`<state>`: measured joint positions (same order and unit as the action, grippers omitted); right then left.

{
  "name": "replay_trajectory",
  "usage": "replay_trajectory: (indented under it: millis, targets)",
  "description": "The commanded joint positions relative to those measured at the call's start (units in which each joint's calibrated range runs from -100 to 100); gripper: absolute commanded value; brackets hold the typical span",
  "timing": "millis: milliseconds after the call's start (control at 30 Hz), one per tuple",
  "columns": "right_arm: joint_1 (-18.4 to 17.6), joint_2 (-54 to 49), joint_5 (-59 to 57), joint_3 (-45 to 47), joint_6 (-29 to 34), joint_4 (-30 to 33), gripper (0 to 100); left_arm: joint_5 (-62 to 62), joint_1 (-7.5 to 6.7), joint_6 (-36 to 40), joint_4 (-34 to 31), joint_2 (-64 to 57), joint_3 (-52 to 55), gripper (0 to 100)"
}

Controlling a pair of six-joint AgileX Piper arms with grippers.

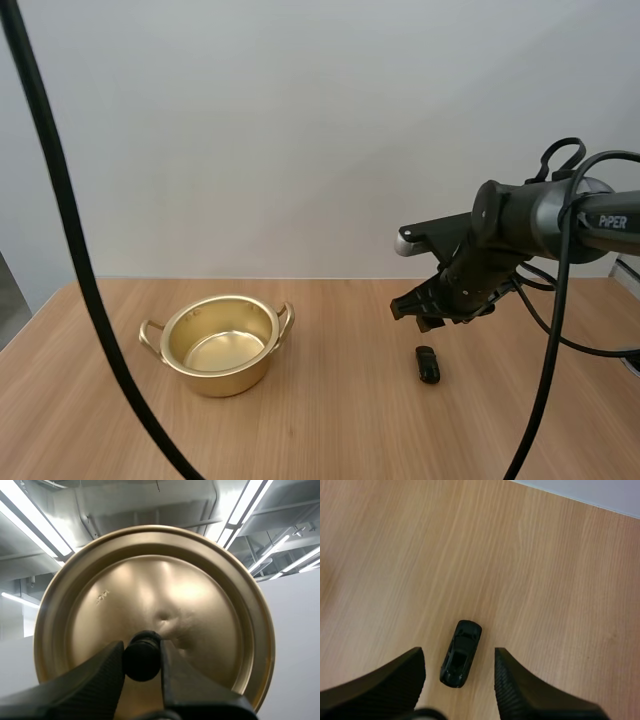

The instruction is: Open the pot, put the car inside, and close it

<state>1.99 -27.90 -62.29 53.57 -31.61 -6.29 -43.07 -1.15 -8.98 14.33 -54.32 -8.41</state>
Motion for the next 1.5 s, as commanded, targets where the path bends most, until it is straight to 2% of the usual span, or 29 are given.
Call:
replay_trajectory:
  millis: [0, 300, 467, 933, 1233, 1333, 1433, 1467]
  targets:
    - [0.1, 1.6, -0.8, -0.2, 0.0, -0.3, 86, -1.1, 0.05, 0.0, 0.0, 0.2, -0.1, 0]
    - [0.1, 8.2, 1.8, -0.2, -0.8, -1.0, 88, -0.8, 0.05, 0.0, 0.0, 0.3, -0.1, 0]
    - [0.1, 10.8, 2.4, -0.2, -3.7, -5.2, 88, -0.8, 0.05, -0.1, 0.0, 0.3, -0.1, 0]
    - [0.1, 15.4, 6.2, -0.2, -3.7, -4.1, 86, -0.1, 0.05, -0.7, -0.3, 0.4, -0.1, 0]
    - [0.1, 18.0, 8.2, -0.2, -2.3, -0.9, 84, 0.8, 0.05, -0.7, -0.4, 0.4, -0.1, 0]
    - [0.1, 18.1, 8.2, -0.2, -2.3, -0.9, 75, 1.0, 0.05, -0.7, -0.4, 0.4, -0.1, 0]
    - [0.1, 18.1, 8.0, -0.2, -2.3, -0.9, 52, 1.3, 0.05, -0.7, -0.4, 0.4, -0.1, 0]
    - [0.1, 18.1, 8.0, -0.2, -2.3, -0.9, 41, 1.3, 0.05, -0.7, -0.4, 0.4, -0.1, 0]
